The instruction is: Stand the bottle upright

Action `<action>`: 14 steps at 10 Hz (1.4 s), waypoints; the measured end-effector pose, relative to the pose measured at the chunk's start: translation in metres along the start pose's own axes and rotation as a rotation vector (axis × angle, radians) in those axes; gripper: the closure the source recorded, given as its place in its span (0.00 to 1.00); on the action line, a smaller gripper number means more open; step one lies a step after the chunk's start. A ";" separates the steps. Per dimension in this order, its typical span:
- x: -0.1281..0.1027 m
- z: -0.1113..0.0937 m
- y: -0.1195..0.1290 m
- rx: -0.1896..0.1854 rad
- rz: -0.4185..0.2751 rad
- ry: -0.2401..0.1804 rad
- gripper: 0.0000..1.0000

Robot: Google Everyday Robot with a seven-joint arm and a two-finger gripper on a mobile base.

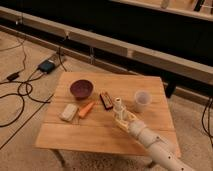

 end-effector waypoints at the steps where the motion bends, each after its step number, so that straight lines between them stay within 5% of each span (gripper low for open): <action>1: -0.001 -0.002 -0.002 0.005 -0.029 -0.002 0.80; 14: 0.000 0.012 0.025 -0.028 0.034 -0.050 0.80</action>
